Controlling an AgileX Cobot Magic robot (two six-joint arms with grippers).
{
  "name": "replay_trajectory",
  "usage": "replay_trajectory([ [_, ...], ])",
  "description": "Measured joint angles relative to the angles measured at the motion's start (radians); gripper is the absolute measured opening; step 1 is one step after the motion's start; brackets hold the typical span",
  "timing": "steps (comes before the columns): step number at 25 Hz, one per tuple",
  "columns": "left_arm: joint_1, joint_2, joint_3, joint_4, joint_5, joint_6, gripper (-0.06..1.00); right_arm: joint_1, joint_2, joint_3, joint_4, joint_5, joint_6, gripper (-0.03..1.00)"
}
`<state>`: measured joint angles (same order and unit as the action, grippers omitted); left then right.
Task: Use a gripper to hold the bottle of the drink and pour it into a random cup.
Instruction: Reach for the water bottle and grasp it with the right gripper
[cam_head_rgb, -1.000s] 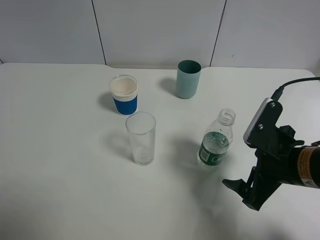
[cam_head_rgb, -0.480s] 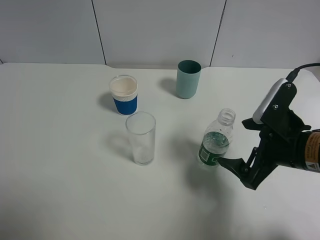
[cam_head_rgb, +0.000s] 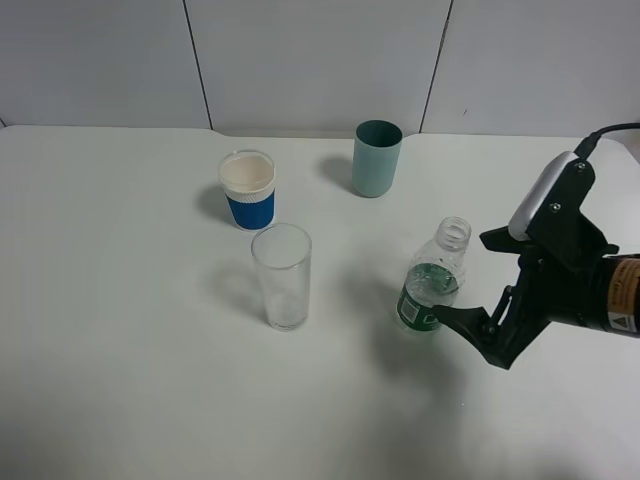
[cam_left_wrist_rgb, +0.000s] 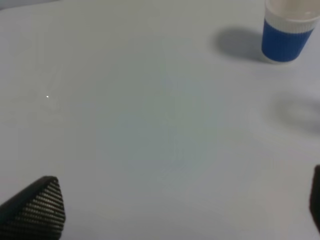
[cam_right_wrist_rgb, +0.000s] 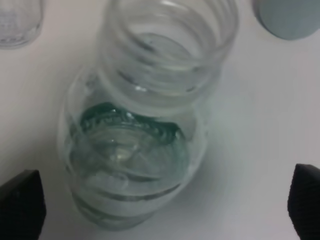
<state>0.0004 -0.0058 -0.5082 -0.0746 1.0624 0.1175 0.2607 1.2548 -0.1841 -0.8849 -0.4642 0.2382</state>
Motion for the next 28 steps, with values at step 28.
replay_trajectory([
  [28, 0.0, 0.0, 0.0, 0.0, 0.0, 0.0, 0.99, -0.118, 0.343, -0.002, -0.001, -0.367, -0.238, 0.97],
])
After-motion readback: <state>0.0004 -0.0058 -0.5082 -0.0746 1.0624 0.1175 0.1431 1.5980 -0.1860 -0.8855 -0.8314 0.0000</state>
